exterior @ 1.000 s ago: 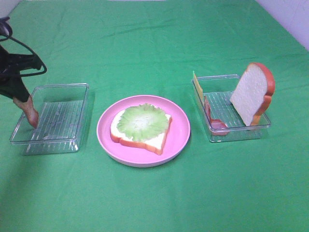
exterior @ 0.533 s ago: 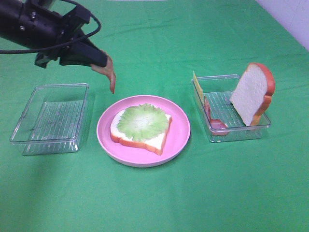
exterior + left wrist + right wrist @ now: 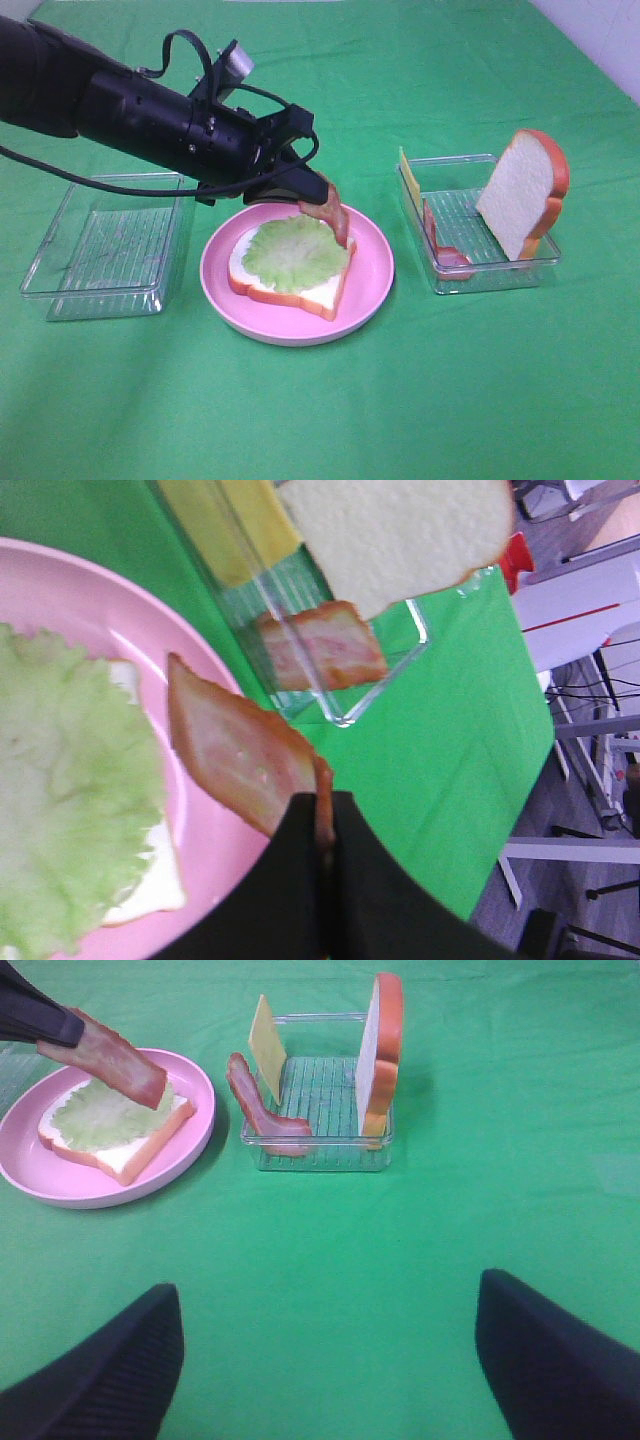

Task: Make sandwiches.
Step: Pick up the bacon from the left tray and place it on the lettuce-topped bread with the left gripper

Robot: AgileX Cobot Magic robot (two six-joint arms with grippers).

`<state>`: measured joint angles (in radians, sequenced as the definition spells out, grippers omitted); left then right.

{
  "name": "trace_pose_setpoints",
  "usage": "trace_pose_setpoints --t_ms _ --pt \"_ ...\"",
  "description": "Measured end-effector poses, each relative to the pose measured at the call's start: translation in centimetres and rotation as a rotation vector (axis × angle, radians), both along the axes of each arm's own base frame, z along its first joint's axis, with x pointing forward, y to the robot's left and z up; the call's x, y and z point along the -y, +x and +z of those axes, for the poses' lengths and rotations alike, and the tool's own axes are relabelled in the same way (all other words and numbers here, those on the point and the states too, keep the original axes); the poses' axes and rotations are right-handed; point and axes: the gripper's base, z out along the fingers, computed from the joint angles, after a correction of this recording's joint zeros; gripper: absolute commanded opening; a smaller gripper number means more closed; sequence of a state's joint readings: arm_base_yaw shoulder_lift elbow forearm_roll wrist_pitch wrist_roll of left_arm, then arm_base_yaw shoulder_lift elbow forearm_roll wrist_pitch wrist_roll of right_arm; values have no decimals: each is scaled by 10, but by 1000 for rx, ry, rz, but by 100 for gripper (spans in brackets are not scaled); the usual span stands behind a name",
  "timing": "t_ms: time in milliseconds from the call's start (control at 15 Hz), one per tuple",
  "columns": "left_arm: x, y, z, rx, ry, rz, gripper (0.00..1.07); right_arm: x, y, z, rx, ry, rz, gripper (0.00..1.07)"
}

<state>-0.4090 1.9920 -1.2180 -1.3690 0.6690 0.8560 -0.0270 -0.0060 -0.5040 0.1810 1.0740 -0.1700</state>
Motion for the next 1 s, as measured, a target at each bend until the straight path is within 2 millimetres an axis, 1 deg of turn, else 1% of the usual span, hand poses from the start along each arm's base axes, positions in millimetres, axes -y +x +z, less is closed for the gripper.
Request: trace_pose_setpoints --t_ms 67,200,600,667,733,800,867,933,1000 --pt "-6 5 -11 5 49 16 0 0 0 0 0 1 1 76" --pt "-20 12 -20 30 149 42 0 0 0 0 0 1 1 76" --pt "-29 12 -26 12 245 51 0 0 0 0 0 1 1 76" --pt "-30 12 -27 7 256 52 5 0 0 0 0 1 1 76" --pt "-31 12 -28 7 272 46 20 0 0 0 0 1 1 76" --pt "-31 11 -28 9 278 42 27 0 0 0 0 1 1 76" --pt "-32 11 -29 22 304 19 55 0 0 0 0 1 1 76" --pt "-33 11 -29 30 314 11 68 0 0 0 0 1 1 76" --pt "-33 10 -25 44 319 3 78 0 0 0 0 1 1 76"
